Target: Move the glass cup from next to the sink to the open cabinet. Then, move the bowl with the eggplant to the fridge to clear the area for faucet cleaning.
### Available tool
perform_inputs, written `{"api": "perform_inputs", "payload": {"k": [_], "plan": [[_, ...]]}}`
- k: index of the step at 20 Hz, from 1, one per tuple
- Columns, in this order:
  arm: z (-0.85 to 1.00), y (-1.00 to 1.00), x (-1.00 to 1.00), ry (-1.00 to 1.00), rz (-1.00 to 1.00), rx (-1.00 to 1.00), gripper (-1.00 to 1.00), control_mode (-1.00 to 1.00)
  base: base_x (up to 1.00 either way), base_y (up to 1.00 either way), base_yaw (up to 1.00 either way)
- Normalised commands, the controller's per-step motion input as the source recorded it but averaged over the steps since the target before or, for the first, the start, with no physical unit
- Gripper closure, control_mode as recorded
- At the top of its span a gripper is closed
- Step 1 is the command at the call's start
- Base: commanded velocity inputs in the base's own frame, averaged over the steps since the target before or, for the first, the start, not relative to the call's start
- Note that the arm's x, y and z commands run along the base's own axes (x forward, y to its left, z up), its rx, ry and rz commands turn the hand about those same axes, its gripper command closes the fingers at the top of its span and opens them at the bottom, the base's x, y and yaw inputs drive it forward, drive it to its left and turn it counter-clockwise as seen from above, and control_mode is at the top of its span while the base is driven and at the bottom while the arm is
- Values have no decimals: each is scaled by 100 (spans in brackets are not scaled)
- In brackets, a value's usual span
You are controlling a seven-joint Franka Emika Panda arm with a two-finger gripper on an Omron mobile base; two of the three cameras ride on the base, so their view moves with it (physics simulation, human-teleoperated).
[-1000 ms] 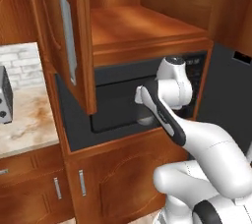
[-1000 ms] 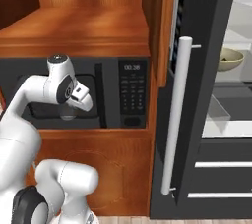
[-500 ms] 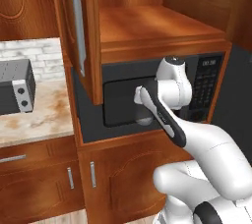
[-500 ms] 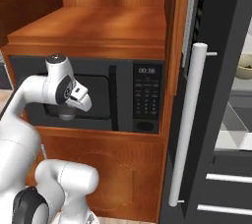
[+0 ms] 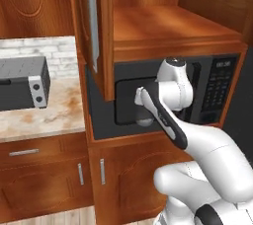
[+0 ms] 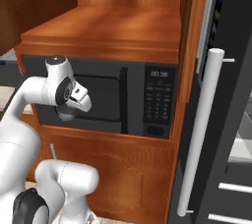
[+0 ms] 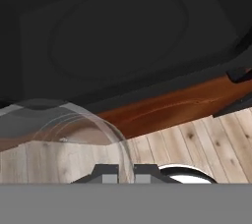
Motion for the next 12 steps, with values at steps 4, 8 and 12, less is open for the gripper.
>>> {"api": "perform_inputs", "payload": {"k": [4,8,12], "plan": [[0,0,0,0,0,0,100,100,79,0,-1],[24,0,-4,0,0,1,100,-100,13,0,-1],[100,-10,-84,8,-3,22,100,-100,0,0,0]]}}
